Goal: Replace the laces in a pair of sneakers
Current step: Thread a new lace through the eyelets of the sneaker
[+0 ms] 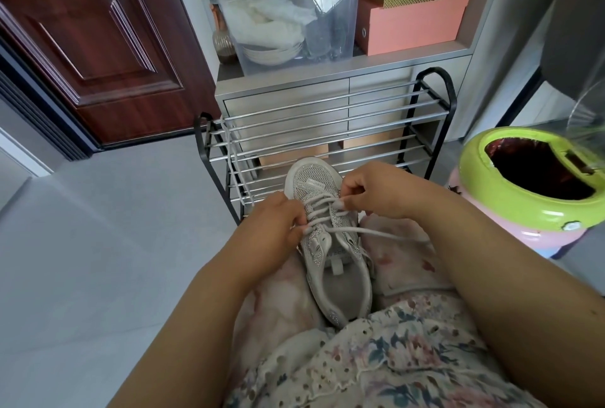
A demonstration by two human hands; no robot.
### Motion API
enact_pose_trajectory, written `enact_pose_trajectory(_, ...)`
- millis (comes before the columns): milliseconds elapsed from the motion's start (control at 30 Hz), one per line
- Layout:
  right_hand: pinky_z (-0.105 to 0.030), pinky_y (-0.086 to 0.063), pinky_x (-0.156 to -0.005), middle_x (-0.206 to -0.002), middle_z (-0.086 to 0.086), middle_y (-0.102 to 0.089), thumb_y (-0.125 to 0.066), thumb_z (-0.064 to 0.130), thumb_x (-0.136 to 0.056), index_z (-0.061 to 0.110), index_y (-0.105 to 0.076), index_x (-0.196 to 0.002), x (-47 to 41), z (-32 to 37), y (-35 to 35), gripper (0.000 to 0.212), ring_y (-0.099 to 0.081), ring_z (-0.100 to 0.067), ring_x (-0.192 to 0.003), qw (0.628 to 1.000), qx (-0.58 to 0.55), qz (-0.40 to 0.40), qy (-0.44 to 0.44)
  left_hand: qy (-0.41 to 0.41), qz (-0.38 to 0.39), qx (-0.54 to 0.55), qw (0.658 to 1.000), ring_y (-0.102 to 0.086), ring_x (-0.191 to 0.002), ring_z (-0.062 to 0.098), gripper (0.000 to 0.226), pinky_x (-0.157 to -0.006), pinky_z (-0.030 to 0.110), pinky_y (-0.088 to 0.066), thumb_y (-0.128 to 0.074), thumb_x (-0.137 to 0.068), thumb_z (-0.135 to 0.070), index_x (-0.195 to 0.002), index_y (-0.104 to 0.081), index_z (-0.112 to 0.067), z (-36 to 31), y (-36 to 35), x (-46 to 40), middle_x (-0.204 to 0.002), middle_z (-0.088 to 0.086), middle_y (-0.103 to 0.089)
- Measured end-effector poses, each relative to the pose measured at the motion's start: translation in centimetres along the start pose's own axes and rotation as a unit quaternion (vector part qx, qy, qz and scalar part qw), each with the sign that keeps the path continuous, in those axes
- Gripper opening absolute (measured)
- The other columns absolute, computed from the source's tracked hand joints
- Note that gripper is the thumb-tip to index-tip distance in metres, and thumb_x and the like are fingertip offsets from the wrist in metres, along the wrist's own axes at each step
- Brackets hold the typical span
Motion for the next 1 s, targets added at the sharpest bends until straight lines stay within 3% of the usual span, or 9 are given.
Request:
enact_pose_trajectory(167, -0.037, -0.053, -0.071, -0.068, 0.005, -0.062, -0.072, 0.034, -0.081, 0.017, -0.067, -0.078, 0.0, 0.3, 0.2, 0.017, -0.057, -0.013, -0.064, 1.000, 0.003, -0.002, 0.010, 0.006, 0.024, 0.055, 0.998, -0.048, -0.075, 0.001, 0.020, -0.059, 0.014, -0.043, -0.057, -0.091, -0.023, -0.073, -0.049, -0.028, 0.6, 1.7, 0.9, -0.087, -0.006, -0.047)
enact_pose_trajectory(233, -0.037, -0.053, -0.072, -0.066, 0.007, -0.061, -0.072, 0.035, -0.080, 0.018, -0.067, -0.077, 0.0, 0.2, 0.1, 0.017, -0.058, -0.013, -0.064, 1.000, 0.007, 0.006, 0.012, 0.018, 0.023, 0.055, 0.998, -0.047, -0.070, 0.003, 0.021, -0.060, 0.017, -0.038, -0.056, -0.089, -0.020, -0.071, -0.048, -0.026, 0.9, 2.9, 1.4, -0.084, -0.005, -0.049)
enact_pose_trajectory(333, -0.034, -0.052, -0.066, -0.063, 0.008, -0.061, -0.072, 0.038, -0.080, 0.021, -0.065, -0.072, 0.4, 0.3, 0.0, 0.020, -0.061, -0.014, -0.064, 1.000, 0.005, 0.022, 0.006, 0.053, 0.034, 0.082, 0.995, -0.049, -0.065, 0.013, 0.019, -0.061, 0.035, -0.046, -0.055, -0.089, -0.019, -0.071, -0.051, -0.020, 1.5, 3.4, 1.9, -0.078, 0.000, -0.054)
enact_pose_trajectory(500, -0.016, -0.042, -0.055, -0.058, 0.012, -0.060, -0.071, 0.049, -0.077, 0.019, -0.067, -0.072, 1.6, 0.7, -1.6, 0.031, -0.056, -0.002, -0.056, 0.992, 0.000, 0.123, -0.021, 0.094, 0.028, 0.159, 0.982, -0.050, -0.052, 0.007, 0.013, -0.055, 0.032, -0.045, -0.062, -0.090, -0.022, -0.077, -0.059, -0.021, 2.0, 2.9, 2.1, -0.062, -0.005, -0.062)
enact_pose_trajectory(600, -0.016, -0.042, -0.055, -0.060, 0.010, -0.061, -0.072, 0.040, -0.079, 0.017, -0.066, -0.072, 1.8, 1.0, -1.6, 0.025, -0.054, 0.000, -0.054, 0.993, -0.003, 0.119, -0.018, 0.102, 0.014, 0.265, 0.959, -0.058, -0.062, 0.032, 0.006, -0.064, 0.044, -0.049, -0.067, -0.086, -0.026, -0.090, -0.063, -0.025, 2.0, 3.2, 1.9, -0.068, 0.005, -0.069)
enact_pose_trajectory(667, -0.015, -0.040, -0.054, -0.061, 0.010, -0.060, -0.071, 0.029, -0.081, 0.014, -0.067, -0.075, 1.6, 1.6, -0.6, 0.017, -0.050, 0.003, -0.050, 0.997, -0.022, 0.068, -0.001, 0.099, -0.013, 0.372, 0.923, -0.059, -0.066, 0.042, 0.010, -0.075, 0.055, -0.051, -0.068, -0.085, -0.018, -0.094, -0.063, -0.021, 1.4, 4.0, 1.8, -0.070, 0.011, -0.069)
enact_pose_trajectory(767, -0.014, -0.039, -0.055, -0.065, 0.006, -0.059, -0.072, 0.028, -0.081, 0.013, -0.070, -0.083, 1.8, 3.5, 0.2, 0.015, -0.048, -0.002, -0.055, 0.994, -0.103, 0.027, 0.041, 0.096, -0.038, 0.552, 0.828, -0.058, -0.058, 0.019, 0.011, -0.071, 0.039, -0.053, -0.054, -0.090, -0.001, -0.096, -0.058, -0.008, -0.2, 4.5, 1.2, -0.066, 0.006, -0.060)
enact_pose_trajectory(900, -0.019, -0.040, -0.055, -0.063, 0.004, -0.056, -0.072, 0.027, -0.082, 0.019, -0.069, -0.102, 2.0, 6.2, -1.4, 0.022, -0.049, -0.007, -0.055, 0.979, -0.169, 0.077, 0.081, 0.066, -0.054, 0.725, 0.684, -0.055, -0.064, 0.013, 0.014, -0.063, 0.027, -0.054, -0.048, -0.087, -0.002, -0.097, -0.057, -0.008, -2.4, 5.7, 0.1, -0.074, 0.005, -0.059)
enact_pose_trajectory(1000, -0.025, -0.041, -0.055, -0.067, -0.010, -0.056, -0.069, 0.025, -0.085, 0.016, -0.068, -0.096, 2.1, 7.3, -2.6, 0.015, -0.049, -0.011, -0.055, 0.978, -0.154, 0.091, 0.105, 0.047, -0.068, 0.769, 0.634, -0.058, -0.070, 0.014, 0.015, -0.067, 0.027, -0.054, -0.047, -0.088, -0.003, -0.096, -0.059, -0.008, -3.2, 6.8, -0.5, -0.078, 0.006, -0.059)
Point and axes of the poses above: each hand's wrist, its own x-axis away from the middle knuckle, its own y-axis out of the back of the hand, z = x × y, the point moved 10 cm from there along -x, towards the middle knuckle
